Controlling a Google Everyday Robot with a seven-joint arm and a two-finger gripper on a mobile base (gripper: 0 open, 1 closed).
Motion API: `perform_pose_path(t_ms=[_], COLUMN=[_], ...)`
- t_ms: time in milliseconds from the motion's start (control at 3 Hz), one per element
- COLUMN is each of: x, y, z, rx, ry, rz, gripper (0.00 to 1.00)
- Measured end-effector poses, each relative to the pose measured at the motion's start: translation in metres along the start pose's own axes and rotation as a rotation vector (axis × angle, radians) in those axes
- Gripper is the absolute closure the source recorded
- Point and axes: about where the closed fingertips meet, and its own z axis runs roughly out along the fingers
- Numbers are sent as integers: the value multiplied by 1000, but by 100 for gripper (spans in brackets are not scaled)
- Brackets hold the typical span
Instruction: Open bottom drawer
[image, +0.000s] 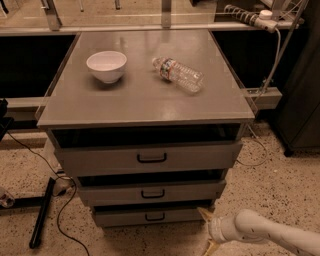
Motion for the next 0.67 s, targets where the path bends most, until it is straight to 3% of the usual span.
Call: perform_pose_path(t_ms=[333,667], x=[-12,-12], y=[-8,-8], z=[22,22], rx=[11,11], ry=[-43,-43], rz=[-49,-49], gripper=[0,0])
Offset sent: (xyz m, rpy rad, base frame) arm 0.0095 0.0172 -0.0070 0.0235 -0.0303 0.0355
